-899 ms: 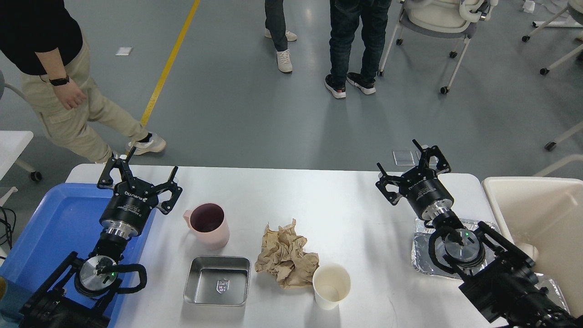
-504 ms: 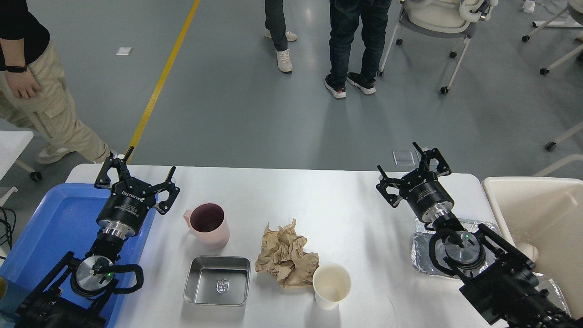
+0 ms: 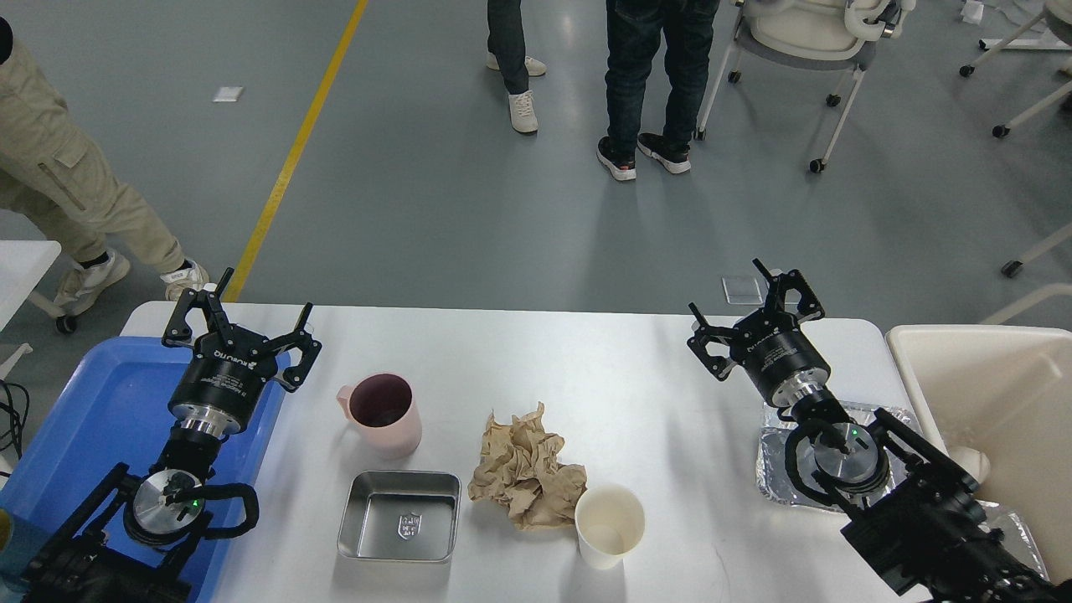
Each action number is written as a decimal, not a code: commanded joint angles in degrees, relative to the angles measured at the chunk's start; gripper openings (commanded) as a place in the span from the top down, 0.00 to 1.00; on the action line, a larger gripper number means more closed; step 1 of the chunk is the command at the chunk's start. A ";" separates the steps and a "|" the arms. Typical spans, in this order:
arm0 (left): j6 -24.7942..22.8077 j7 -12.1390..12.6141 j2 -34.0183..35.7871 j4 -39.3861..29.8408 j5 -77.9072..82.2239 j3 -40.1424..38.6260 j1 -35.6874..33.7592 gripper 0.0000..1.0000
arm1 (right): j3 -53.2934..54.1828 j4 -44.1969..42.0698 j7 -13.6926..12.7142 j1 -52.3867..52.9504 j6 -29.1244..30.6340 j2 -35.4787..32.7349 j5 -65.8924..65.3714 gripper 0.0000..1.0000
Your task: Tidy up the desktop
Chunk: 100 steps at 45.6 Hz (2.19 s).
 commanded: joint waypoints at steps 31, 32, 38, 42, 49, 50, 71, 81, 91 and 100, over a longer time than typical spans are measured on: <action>0.34 -0.13 -0.17 0.00 0.09 0.70 -0.38 0.03 | 0.00 0.00 0.00 -0.08 -0.08 0.00 -0.06 0.00; 0.25 -0.13 -0.17 0.00 0.09 0.70 -0.38 0.03 | 0.00 0.00 0.00 -0.08 -0.08 0.00 0.02 0.00; 0.16 -0.04 -0.25 0.00 0.09 0.70 -0.38 0.03 | 0.00 0.00 0.00 0.01 -0.08 0.00 0.02 0.00; 0.25 -0.04 -0.43 0.00 0.09 0.61 -0.38 0.03 | 0.00 0.00 0.00 0.01 -0.08 0.00 0.02 0.00; 0.51 -0.04 -0.43 0.00 0.09 0.61 -0.38 0.03 | 0.00 0.00 0.00 -0.17 -0.08 0.00 0.02 0.00; 0.51 -0.04 -0.34 0.00 0.09 0.70 -0.29 0.03 | 0.00 0.09 0.00 -0.17 -0.08 0.09 0.02 0.00; 0.51 0.04 0.10 -0.35 0.09 0.96 -0.21 0.03 | 0.00 0.09 0.00 0.01 -0.08 0.09 0.02 0.00; 0.07 0.83 0.10 -1.75 0.09 1.93 0.32 0.03 | 0.00 0.18 0.00 0.10 -0.08 0.09 0.02 0.00; 0.69 2.15 1.50 -3.42 0.70 3.60 1.20 0.03 | 0.00 0.00 0.00 -0.52 0.00 0.09 0.02 0.00; 2.10 4.08 11.42 -7.29 0.70 8.69 5.06 0.03 | 0.00 0.00 0.00 -0.60 0.09 0.09 -0.06 0.00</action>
